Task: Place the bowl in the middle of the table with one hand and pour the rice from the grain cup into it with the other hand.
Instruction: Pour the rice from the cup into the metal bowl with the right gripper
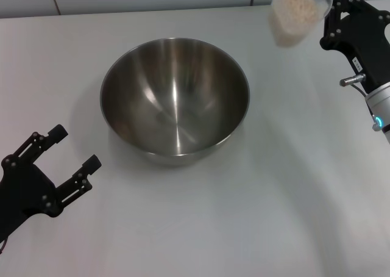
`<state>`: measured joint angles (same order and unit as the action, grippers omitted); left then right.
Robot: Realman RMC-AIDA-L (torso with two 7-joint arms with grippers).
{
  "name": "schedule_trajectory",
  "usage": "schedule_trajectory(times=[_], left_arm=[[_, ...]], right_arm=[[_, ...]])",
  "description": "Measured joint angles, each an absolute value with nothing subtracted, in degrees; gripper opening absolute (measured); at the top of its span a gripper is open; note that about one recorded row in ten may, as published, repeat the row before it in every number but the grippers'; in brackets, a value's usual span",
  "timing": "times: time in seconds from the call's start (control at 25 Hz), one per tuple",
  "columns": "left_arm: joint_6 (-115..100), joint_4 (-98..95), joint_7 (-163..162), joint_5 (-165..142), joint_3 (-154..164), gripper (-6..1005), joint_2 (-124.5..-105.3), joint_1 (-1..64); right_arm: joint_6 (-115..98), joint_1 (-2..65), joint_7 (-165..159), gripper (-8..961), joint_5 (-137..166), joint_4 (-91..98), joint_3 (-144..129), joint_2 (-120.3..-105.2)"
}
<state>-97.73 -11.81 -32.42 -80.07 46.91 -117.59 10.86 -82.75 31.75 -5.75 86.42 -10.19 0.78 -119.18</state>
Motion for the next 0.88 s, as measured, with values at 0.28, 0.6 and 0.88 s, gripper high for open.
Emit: schedule_trajectory(times=[0.28, 0.6, 0.88], left_arm=[[-97.72, -11.7, -32.42, -80.07, 46.93, 808, -117.72, 10.88], [-97.87, -11.77, -32.43, -80.07, 46.93, 808, -117.77, 10.9], [-97.95, -11.71, -32.43, -80.07, 46.93, 808, -117.77, 10.9]], right_arm=[[-80.36, 33.88, -7.99, 12, 89.43, -10.14, -0.54, -119.18], [-77.13, 38.8, -16.7, 12, 106.96, -8.27, -0.71, -119.18], [-76.92, 40.17, -20.28, 13, 112.88, -6.24, -0.7, -119.18]])
